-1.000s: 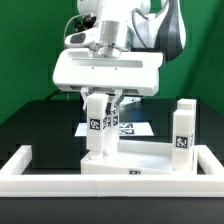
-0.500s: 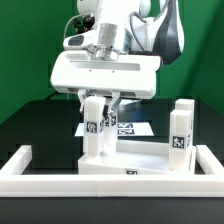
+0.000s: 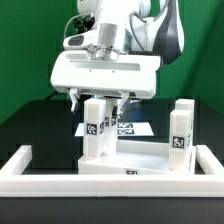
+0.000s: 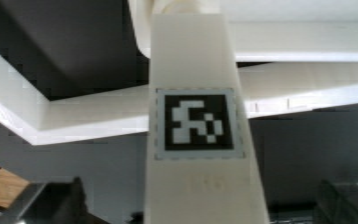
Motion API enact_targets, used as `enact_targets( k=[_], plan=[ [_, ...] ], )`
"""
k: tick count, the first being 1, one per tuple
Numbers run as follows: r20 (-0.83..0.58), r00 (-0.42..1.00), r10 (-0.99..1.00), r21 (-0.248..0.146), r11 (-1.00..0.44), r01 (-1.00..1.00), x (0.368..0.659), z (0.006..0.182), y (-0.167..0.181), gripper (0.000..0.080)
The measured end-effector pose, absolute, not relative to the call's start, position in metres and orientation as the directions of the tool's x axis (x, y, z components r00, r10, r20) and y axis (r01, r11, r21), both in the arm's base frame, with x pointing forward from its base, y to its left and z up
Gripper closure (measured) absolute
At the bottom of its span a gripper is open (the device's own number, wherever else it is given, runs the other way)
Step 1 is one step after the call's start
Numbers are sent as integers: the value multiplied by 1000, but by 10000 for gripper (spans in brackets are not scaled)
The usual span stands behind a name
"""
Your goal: Assemble desk
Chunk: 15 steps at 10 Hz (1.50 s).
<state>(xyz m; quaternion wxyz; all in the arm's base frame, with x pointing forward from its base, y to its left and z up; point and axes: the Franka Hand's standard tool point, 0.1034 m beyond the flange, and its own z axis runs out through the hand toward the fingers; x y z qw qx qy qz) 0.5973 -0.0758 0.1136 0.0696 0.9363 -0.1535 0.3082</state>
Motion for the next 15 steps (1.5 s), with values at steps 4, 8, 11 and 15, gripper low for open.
enact_targets(
  k=[4, 8, 11, 15],
  plan=[
    [599, 763, -244, 36, -943, -330, 597, 114, -76, 150],
    [455, 827, -329, -54, -938, -343, 595, 142, -68, 150],
    [264, 890, -373, -88, -928, -363, 597, 134, -68, 150],
    [-95, 929, -358, -61, -929, -365, 577, 110, -88, 150]
  ],
)
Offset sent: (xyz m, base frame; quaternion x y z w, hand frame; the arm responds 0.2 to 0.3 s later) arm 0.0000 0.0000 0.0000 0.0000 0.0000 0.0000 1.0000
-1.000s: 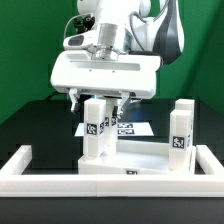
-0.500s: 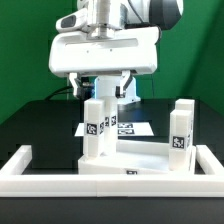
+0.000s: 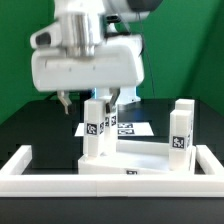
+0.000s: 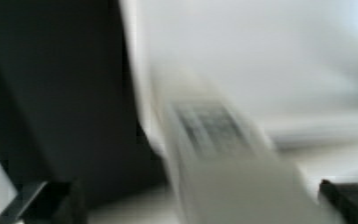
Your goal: Assemble desk
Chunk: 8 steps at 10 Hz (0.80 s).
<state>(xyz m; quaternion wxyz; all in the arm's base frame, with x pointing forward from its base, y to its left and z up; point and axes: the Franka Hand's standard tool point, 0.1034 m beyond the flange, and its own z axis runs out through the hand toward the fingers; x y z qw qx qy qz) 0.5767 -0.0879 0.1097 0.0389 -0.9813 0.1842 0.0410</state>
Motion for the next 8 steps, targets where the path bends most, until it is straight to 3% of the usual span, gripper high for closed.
enact_targets(
  k=[1, 3, 8],
  plan=[
    [-63, 938, -340, -56, -937, -344, 606, 119, -94, 150],
    [-51, 934, -353, -47, -933, -356, 597, 103, -91, 150],
    [4, 928, -373, -51, -927, -373, 614, 110, -65, 150]
  ],
)
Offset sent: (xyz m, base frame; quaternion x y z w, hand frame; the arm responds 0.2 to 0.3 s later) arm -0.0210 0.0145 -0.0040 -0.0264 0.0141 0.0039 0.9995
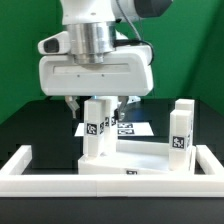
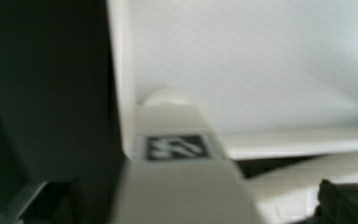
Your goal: Assemble desk
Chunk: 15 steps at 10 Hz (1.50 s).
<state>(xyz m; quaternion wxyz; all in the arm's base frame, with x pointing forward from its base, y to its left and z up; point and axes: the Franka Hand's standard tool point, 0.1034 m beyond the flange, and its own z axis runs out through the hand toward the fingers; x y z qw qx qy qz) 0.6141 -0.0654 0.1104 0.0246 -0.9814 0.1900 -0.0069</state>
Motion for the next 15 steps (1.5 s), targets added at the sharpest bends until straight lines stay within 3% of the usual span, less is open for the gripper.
enact_targets(
  k=[1, 4, 9, 11, 13, 14, 15],
  plan=[
    [4, 927, -376, -51, -926, -375, 614, 110, -66, 150],
    [-5, 861, -508, -50, -860, -507, 613, 108, -66, 511],
    [-22, 655, -756, -46, -653, -756, 613, 108, -65, 511],
    [-69, 419, -905, -11, -419, -908, 618, 107, -67, 511],
    [-112, 133, -985, -22, -131, -991, 623, 108, -69, 509],
    [-161, -83, -983, -42, 91, -995, 627, 108, -71, 509],
    [-176, -172, -969, -42, 182, -982, 629, 108, -72, 509]
  ],
)
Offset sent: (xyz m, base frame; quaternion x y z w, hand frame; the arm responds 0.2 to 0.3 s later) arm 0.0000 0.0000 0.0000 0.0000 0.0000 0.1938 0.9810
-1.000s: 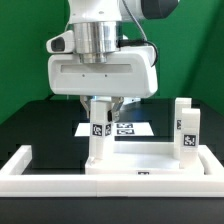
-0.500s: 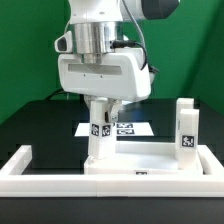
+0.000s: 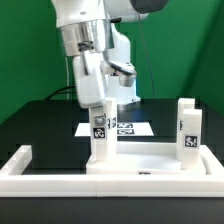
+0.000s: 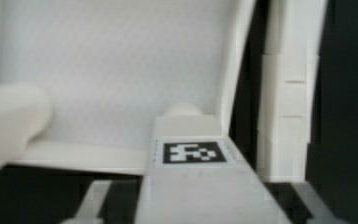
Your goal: Assemble desk
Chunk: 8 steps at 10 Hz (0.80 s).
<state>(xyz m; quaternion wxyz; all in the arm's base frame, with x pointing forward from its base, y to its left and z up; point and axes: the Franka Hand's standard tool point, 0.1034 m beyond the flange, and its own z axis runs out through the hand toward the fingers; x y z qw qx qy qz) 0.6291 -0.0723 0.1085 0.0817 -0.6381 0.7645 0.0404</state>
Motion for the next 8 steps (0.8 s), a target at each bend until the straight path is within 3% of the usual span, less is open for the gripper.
enact_targets(
  k=[2, 3, 4, 5, 6, 7, 8],
  plan=[
    [-177, -217, -960, -33, 226, -973, 629, 108, -70, 488],
    [-177, -213, -961, -34, 222, -974, 629, 108, -70, 309],
    [-177, -213, -961, -34, 222, -974, 629, 108, -70, 203],
    [-175, -202, -964, -37, 211, -977, 629, 108, -70, 203],
    [-136, 22, -990, -84, -10, -996, 631, 108, -71, 158],
    [-107, 159, -981, -94, -149, -984, 629, 115, -60, 152],
    [-110, 197, -974, -96, -187, -978, 623, 117, -56, 152]
  ],
)
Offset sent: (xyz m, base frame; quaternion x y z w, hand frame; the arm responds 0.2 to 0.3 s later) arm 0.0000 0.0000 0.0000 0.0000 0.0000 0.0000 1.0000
